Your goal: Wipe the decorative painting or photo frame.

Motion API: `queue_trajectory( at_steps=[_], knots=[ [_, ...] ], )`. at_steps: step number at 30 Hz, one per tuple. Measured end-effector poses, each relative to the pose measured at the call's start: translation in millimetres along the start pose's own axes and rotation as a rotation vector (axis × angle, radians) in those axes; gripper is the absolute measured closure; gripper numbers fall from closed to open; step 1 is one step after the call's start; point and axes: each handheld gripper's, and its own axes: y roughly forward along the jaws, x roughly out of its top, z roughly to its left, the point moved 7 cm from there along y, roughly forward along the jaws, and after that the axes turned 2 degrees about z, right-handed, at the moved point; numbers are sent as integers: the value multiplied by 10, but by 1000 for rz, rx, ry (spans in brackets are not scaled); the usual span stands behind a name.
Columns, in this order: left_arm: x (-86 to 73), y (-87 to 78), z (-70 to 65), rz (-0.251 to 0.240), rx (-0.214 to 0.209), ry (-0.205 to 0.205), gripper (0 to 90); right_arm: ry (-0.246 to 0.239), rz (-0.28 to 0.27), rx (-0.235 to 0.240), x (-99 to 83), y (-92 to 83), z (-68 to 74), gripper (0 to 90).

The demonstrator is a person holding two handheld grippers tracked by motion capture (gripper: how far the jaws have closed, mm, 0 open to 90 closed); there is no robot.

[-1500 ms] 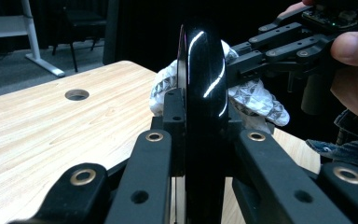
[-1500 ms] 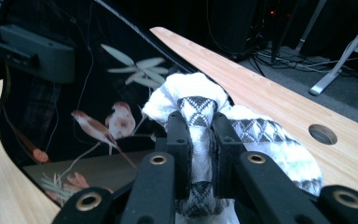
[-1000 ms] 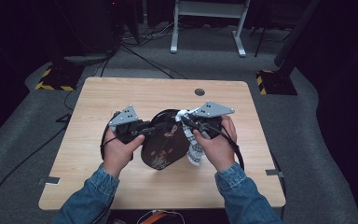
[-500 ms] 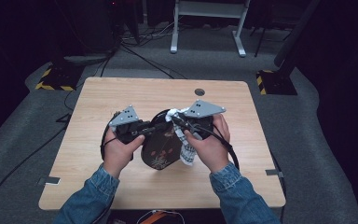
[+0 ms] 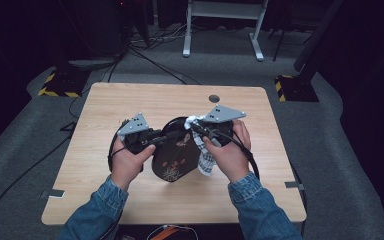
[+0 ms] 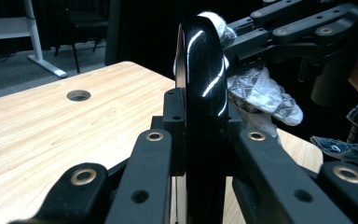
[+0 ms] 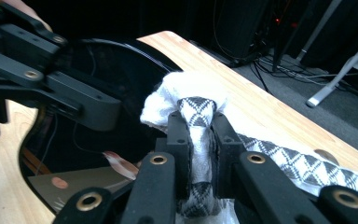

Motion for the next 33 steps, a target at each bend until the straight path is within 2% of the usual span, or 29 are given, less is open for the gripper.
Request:
queue_trajectory(
  at_steps=[6,11,16,17,20,24,29,33],
  knots=[
    [1,5,-8,-1,-2,2,804,27,22,-30,-95,-2,-127,818],
    [1,4,-8,-1,-2,2,803,29,28,-42,-113,-4,-150,817],
    [1,7,-9,-4,3,-3,804,5,33,-49,-86,2,-87,817],
    [2,9,-9,-4,5,0,803,-10,32,-30,-65,17,-18,817],
    [0,7,-8,-4,4,-5,803,-33,38,-16,-39,35,76,817],
    [0,5,-4,-5,7,-6,804,-56,44,-7,-34,54,143,817],
    [1,10,-9,-4,4,-5,803,-43,46,-3,-74,63,109,818],
    [3,12,-9,-4,3,-4,803,-9,63,-26,-183,71,-37,817]
  ],
)
